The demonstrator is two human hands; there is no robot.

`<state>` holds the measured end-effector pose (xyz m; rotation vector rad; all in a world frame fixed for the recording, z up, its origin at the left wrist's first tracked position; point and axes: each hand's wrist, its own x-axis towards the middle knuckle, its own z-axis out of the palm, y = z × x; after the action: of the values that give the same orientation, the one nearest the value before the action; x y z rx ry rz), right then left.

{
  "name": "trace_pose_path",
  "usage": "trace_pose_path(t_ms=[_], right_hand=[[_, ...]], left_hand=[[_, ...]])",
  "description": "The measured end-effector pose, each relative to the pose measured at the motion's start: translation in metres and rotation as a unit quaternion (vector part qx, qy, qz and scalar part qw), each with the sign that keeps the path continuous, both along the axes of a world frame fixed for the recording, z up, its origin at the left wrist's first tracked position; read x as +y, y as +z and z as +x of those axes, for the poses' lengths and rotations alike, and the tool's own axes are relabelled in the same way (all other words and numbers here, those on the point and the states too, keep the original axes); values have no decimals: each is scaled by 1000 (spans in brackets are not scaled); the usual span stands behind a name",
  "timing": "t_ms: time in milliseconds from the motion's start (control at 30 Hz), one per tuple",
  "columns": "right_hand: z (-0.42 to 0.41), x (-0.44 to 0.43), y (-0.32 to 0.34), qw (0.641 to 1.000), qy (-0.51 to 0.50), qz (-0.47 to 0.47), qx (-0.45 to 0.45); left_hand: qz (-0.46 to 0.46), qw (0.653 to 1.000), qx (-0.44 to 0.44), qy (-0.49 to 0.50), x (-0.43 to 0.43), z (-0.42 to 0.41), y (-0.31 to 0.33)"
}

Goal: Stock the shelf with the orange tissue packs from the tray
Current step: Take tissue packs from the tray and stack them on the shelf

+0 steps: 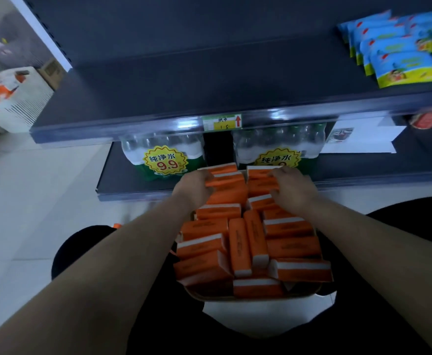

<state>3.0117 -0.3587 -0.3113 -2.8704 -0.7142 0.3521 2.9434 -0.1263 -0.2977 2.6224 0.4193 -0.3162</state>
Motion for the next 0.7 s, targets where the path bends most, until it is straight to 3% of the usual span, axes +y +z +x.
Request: trace_pose_path(t_ms=[233,533,700], right_hand=[[9,-1,-17,1000,11,18,-1],[-3,41,-23,990,117,71,-22],[-7,49,-30,988,147,35,-31]], left_hand=[[51,996,-58,-43,-9,12,-20],[37,997,-62,43,13,12,-27],[17,996,-65,51,21,11,-27]])
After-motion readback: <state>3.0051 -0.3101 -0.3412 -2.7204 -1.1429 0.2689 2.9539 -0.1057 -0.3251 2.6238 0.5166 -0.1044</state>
